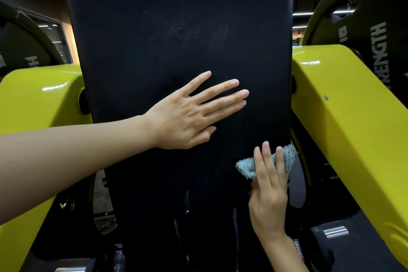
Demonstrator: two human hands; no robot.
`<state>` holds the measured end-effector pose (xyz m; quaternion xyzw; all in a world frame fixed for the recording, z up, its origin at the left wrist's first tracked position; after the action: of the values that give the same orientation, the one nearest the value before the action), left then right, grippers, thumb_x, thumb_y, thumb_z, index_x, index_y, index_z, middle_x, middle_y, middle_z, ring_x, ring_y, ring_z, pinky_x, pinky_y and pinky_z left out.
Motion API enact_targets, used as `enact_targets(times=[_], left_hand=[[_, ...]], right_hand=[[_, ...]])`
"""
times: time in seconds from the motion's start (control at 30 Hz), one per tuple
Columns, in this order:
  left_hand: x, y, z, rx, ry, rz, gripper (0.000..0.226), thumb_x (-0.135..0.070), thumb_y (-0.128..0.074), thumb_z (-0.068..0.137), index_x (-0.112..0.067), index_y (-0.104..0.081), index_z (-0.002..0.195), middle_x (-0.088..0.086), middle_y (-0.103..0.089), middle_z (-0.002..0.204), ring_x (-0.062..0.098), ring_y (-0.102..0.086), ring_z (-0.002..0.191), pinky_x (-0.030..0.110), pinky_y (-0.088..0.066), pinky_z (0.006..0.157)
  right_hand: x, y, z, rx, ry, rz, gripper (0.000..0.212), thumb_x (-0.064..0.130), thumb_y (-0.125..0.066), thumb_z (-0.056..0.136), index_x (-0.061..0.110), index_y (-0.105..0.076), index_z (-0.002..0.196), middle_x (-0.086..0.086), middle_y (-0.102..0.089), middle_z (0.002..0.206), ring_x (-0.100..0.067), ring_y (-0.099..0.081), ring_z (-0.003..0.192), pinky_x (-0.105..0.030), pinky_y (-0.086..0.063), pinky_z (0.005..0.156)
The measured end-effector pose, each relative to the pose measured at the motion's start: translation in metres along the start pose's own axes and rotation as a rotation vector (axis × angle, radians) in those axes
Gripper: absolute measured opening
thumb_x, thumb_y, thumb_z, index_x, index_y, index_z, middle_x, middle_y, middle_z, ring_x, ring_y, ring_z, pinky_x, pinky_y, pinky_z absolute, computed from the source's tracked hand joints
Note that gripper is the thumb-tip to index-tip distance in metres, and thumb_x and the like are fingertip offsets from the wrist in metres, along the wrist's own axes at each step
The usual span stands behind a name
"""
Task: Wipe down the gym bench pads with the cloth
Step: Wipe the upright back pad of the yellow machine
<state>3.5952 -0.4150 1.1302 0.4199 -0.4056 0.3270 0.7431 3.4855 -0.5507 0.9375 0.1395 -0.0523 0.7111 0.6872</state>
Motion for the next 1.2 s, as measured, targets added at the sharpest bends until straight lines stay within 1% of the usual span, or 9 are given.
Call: enact_targets(times=[0.1, 0.2, 0.33, 0.67, 0.8, 0.9, 1.03, 1.1, 1.2], left_hand=[[0.000, 0.000, 0.000, -0.007, 0.005, 0.003, 0.066, -0.036, -0.027, 0.100, -0.014, -0.007, 0.158, 0.002, -0.004, 0.166, 0.024, -0.001, 0.153, 0.052, -0.006, 0.123], [-0.002, 0.000, 0.000, -0.008, 0.011, 0.001, 0.066, -0.036, -0.028, 0.100, -0.014, -0.007, 0.158, 0.002, -0.004, 0.166, 0.024, -0.002, 0.153, 0.051, -0.006, 0.123], [-0.003, -0.001, 0.000, -0.016, 0.022, -0.009, 0.066, -0.035, -0.028, 0.099, -0.014, -0.009, 0.158, 0.002, -0.005, 0.166, 0.024, -0.003, 0.153, 0.051, -0.007, 0.123], [-0.007, -0.002, 0.000, -0.018, 0.035, -0.003, 0.065, -0.035, -0.027, 0.099, -0.013, -0.008, 0.158, 0.003, -0.004, 0.166, 0.024, -0.002, 0.153, 0.051, -0.005, 0.123], [-0.008, -0.001, 0.001, -0.018, 0.036, -0.017, 0.065, -0.034, -0.027, 0.099, -0.013, -0.009, 0.158, 0.003, -0.006, 0.166, 0.024, -0.004, 0.153, 0.051, -0.005, 0.123], [-0.009, -0.001, 0.000, -0.012, 0.036, -0.013, 0.065, -0.034, -0.026, 0.100, -0.013, -0.008, 0.158, 0.004, -0.005, 0.166, 0.024, -0.003, 0.153, 0.051, -0.005, 0.123], [-0.010, 0.000, 0.001, -0.018, 0.040, -0.026, 0.065, -0.033, -0.028, 0.099, -0.013, -0.009, 0.158, 0.003, -0.007, 0.166, 0.023, -0.004, 0.153, 0.050, -0.005, 0.123], [-0.011, -0.001, 0.001, -0.022, 0.040, -0.033, 0.065, -0.033, -0.028, 0.099, -0.013, -0.009, 0.158, 0.003, -0.007, 0.166, 0.023, -0.004, 0.153, 0.050, -0.004, 0.123], [-0.011, -0.002, 0.001, -0.025, 0.034, -0.047, 0.065, -0.033, -0.027, 0.099, -0.013, -0.008, 0.158, 0.004, -0.005, 0.166, 0.023, -0.002, 0.153, 0.050, -0.003, 0.123]], right_hand=[[0.002, 0.001, 0.034, -0.027, 0.010, 0.020, 0.043, 0.016, -0.029, 0.107, 0.006, -0.037, 0.147, -0.004, -0.033, 0.156, -0.027, -0.017, 0.151, -0.051, -0.024, 0.120], [0.004, 0.003, 0.066, -0.055, 0.017, 0.033, 0.043, 0.016, -0.030, 0.107, 0.003, -0.039, 0.146, -0.009, -0.035, 0.155, -0.029, -0.018, 0.151, -0.056, -0.027, 0.117], [0.005, 0.002, 0.069, -0.068, 0.016, 0.001, 0.043, 0.016, -0.029, 0.107, 0.002, -0.040, 0.146, -0.010, -0.035, 0.155, -0.030, -0.018, 0.150, -0.056, -0.028, 0.117], [0.000, 0.000, 0.006, 0.006, 0.021, -0.046, 0.042, 0.018, -0.029, 0.108, 0.009, -0.032, 0.149, -0.001, -0.031, 0.157, -0.025, -0.017, 0.151, -0.054, -0.025, 0.118], [-0.003, 0.000, -0.021, 0.045, 0.031, -0.089, 0.050, 0.008, -0.040, 0.100, 0.010, -0.031, 0.149, 0.001, -0.030, 0.157, -0.022, -0.016, 0.151, -0.043, -0.019, 0.122], [-0.007, 0.000, -0.027, 0.048, 0.022, -0.100, 0.052, 0.004, -0.040, 0.097, 0.009, -0.032, 0.148, 0.002, -0.029, 0.157, -0.023, -0.017, 0.151, -0.044, -0.020, 0.122], [-0.005, -0.003, -0.023, -0.020, -0.064, -0.055, 0.044, 0.010, -0.032, 0.105, 0.007, -0.032, 0.148, -0.003, -0.030, 0.157, -0.026, -0.018, 0.151, -0.046, -0.021, 0.122], [0.002, -0.008, -0.021, -0.100, -0.151, -0.018, 0.045, 0.006, -0.034, 0.103, 0.005, -0.032, 0.148, -0.006, -0.030, 0.157, -0.028, -0.017, 0.151, -0.048, -0.021, 0.121], [0.017, -0.019, -0.019, -0.202, -0.294, 0.022, 0.050, 0.000, -0.036, 0.098, 0.001, -0.034, 0.148, -0.010, -0.031, 0.158, -0.028, -0.015, 0.152, -0.055, -0.026, 0.118]])
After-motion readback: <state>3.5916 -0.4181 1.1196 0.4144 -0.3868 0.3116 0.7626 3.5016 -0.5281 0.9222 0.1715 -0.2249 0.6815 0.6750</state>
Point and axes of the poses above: each hand's wrist, its own z-axis towards the middle knuckle, its own y-axis out of the back of the hand, x = y × z, the point moved 2 cm from there along z, towards the middle knuckle
